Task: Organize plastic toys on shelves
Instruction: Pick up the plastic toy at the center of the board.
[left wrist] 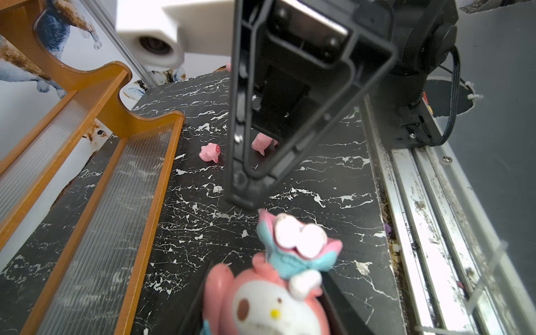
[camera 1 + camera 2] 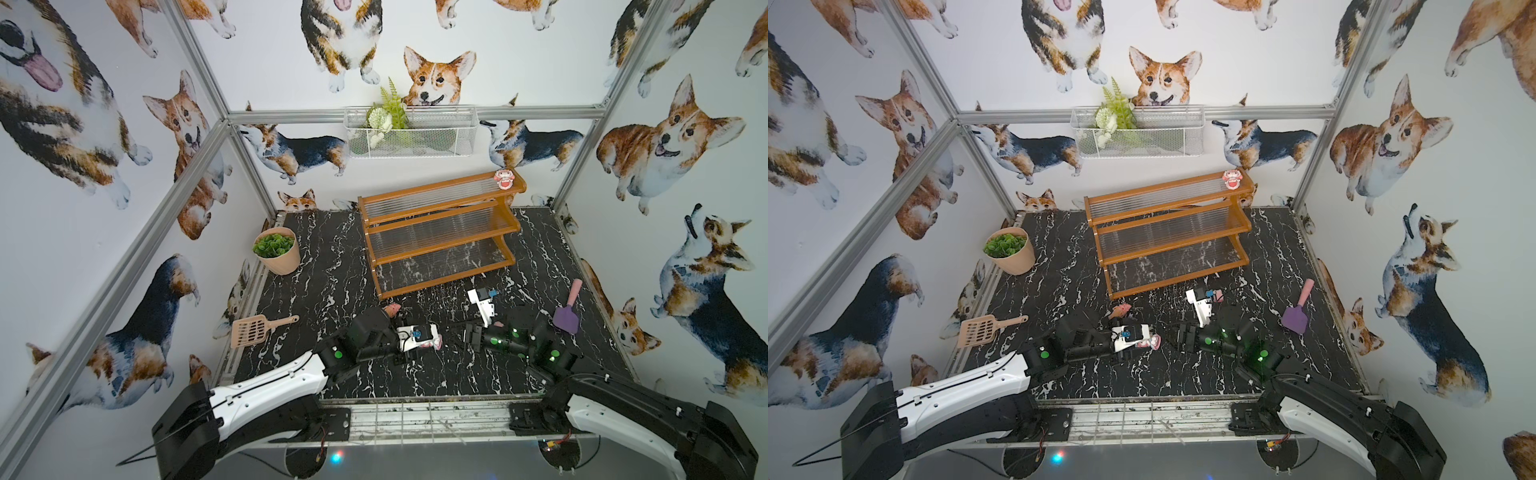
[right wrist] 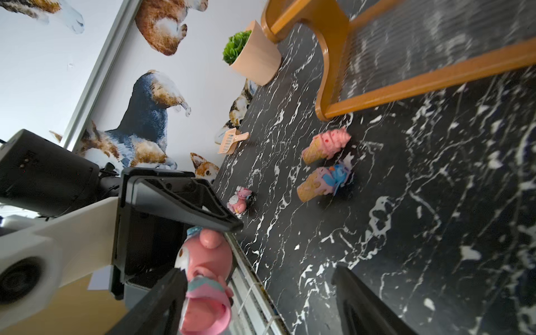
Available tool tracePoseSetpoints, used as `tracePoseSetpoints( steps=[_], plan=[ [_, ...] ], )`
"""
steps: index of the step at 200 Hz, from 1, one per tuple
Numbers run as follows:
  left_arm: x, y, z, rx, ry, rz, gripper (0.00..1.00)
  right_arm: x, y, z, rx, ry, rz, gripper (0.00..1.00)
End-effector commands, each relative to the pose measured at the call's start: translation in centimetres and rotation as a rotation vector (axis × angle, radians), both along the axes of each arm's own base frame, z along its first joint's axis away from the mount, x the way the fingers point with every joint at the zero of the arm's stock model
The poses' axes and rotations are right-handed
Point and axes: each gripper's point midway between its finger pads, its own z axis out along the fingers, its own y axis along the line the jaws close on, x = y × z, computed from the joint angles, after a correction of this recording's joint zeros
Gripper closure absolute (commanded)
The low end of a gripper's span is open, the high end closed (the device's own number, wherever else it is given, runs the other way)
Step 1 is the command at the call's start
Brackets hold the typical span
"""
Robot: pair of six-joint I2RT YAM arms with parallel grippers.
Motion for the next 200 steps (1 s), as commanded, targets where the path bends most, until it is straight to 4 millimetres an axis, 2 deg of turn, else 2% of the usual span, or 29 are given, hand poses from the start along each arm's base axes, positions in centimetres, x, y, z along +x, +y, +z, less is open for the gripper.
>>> tracePoseSetpoints(
  steps=[1, 51, 103, 127, 200],
  plan=[
    [0.2, -0.1, 0.7, -0.011, -0.021, 0.004, 0.58, -0.5, 1.2, 2.0, 0.095, 0.047, 0.032, 0.2],
    [0.6, -0.2, 0.2, 0.006, -0.018, 0.017, 0.58, -2.2, 2.1, 3.3, 0.125, 0.011, 0.129, 0.22],
    [0.7, -0.3, 0.2, 0.013, -0.017, 0.02, 0.58, -3.1, 2.5, 1.7, 0.085, 0.049, 0.166, 0.31],
    [0.7, -0.3, 0.1, 0.016, -0.014, 0.02, 0.58, -3.0, 2.6, 1.7, 0.077, 0.046, 0.165, 0.36],
    [0.7, -0.4, -0.1, 0.022, -0.004, 0.016, 0.57, -2.9, 2.8, 1.0, 0.052, 0.054, 0.165, 0.64]
  ],
)
